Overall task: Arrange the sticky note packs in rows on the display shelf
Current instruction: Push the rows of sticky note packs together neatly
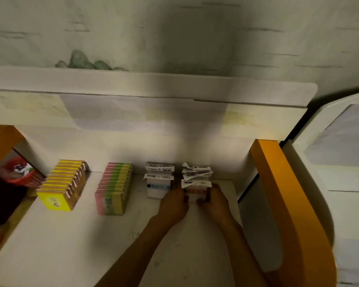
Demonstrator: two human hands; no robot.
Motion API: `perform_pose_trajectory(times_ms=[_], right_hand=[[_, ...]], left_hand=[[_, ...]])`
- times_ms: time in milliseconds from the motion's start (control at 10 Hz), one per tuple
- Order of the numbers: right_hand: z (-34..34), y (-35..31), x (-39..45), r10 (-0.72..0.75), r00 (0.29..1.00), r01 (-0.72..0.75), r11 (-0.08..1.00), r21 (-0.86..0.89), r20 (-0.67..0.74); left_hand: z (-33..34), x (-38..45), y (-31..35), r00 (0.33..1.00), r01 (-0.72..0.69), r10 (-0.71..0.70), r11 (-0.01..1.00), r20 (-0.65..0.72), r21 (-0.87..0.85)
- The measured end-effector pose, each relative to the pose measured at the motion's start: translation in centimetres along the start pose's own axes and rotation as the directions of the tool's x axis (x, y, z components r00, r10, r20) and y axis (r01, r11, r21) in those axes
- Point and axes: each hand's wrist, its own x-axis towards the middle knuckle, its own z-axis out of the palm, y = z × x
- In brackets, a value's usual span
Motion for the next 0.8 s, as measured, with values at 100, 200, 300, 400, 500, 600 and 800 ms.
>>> perform_pose_trajectory(times_ms=[100, 200, 300, 400, 500, 600, 800], right_hand=[[0.0, -0.1, 0.0, -0.008, 1.000, 0.008, 1.000, 0.017, 0.005], [-0.2, -0.2, -0.2, -0.011, 1.000, 0.011, 1.000, 0.015, 0.017], [-0.3, -0.2, -0.2, -0.013, 1.000, 0.013, 1.000, 0.003, 0.025], [-0.2, -0.3, -0.2, -0.007, 1.000, 0.007, 1.000, 0.001, 0.022], [-0.2, -0.3, -0.4, -0.009, 1.000, 0.009, 1.000, -0.008, -0.004], [-0.4, -0.6, -0.8, -0.009, 1.000, 0.009, 1.000, -0.025, -0.009], [-1.2, -0.9, -1.6, 0.027, 0.998, -0.045, 0.939, -0.340, -0.058]], left_hand=[[0.0, 0.0, 0.0, 1.000, 0.003, -0.003, 1.000, -0.007, 0.008], [0.0, -0.1, 0.1, 1.000, -0.017, 0.017, 1.000, -0.011, -0.016], [-0.1, -0.2, 0.1, 0.999, -0.031, 0.030, 0.999, -0.018, -0.021], [-0.1, -0.4, 0.2, 0.999, -0.033, 0.030, 0.998, -0.045, -0.046], [-0.4, -0.8, 0.5, 0.997, -0.038, 0.033, 0.996, -0.066, -0.081], [-0.9, -1.4, 0.6, 0.998, -0.008, 0.005, 0.999, -0.070, -0.042], [-2.3, -3.2, 0.5, 0.989, 0.002, 0.023, 0.985, -0.147, 0.170]])
